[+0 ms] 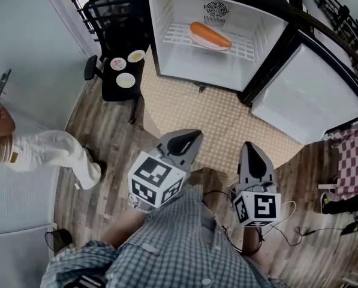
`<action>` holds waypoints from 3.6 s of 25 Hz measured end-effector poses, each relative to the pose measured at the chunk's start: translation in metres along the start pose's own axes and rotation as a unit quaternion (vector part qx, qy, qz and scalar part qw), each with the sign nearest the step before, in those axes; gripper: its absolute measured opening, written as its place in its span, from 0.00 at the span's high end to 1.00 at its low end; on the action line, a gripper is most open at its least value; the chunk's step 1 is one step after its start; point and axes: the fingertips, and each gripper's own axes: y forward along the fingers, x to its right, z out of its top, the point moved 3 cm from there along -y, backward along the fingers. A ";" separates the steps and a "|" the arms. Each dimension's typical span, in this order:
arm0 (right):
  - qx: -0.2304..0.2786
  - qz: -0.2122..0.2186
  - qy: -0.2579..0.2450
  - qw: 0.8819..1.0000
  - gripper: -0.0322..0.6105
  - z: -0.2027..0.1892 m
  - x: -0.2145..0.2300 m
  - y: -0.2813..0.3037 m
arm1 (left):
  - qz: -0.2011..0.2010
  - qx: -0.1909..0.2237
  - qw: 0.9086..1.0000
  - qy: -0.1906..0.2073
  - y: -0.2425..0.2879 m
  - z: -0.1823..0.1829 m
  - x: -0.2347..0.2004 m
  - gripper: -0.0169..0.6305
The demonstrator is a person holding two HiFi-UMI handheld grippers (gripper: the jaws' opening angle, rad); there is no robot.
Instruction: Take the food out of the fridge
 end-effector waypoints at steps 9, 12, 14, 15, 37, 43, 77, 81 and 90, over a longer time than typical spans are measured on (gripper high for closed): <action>-0.003 -0.004 -0.031 1.000 0.94 0.008 0.004 0.043 | 0.003 -0.001 1.000 0.004 0.026 0.018 -0.038 0.97; -0.007 -0.014 -0.024 1.000 0.94 0.007 0.008 0.061 | -0.001 -0.002 1.000 0.005 0.036 0.025 -0.053 0.97; -0.006 -0.021 -0.025 0.999 0.94 0.009 0.010 0.073 | -0.004 -0.003 1.000 0.006 0.041 0.029 -0.063 0.97; -0.004 -0.025 -0.028 0.999 0.93 0.011 0.010 0.079 | -0.005 -0.003 1.000 0.006 0.044 0.032 -0.069 0.97; -0.061 -0.097 -0.237 0.965 0.93 0.038 0.015 0.234 | -0.015 0.015 1.000 -0.015 0.090 0.071 -0.173 0.97; -0.081 -0.077 -0.315 0.943 0.93 0.037 0.011 0.268 | -0.036 0.007 0.999 -0.019 0.102 0.072 -0.188 0.97; -0.180 -0.054 -0.528 0.828 0.88 0.006 0.013 0.360 | -0.086 -0.021 0.983 -0.161 0.159 0.059 -0.231 0.97; -0.181 -0.056 -0.545 0.817 0.89 0.006 0.013 0.362 | -0.090 -0.015 0.977 -0.193 0.164 0.059 -0.235 0.96; -0.181 -0.048 -0.558 0.808 0.90 0.005 0.010 0.357 | -0.110 0.013 0.943 -0.313 0.179 0.064 -0.245 0.84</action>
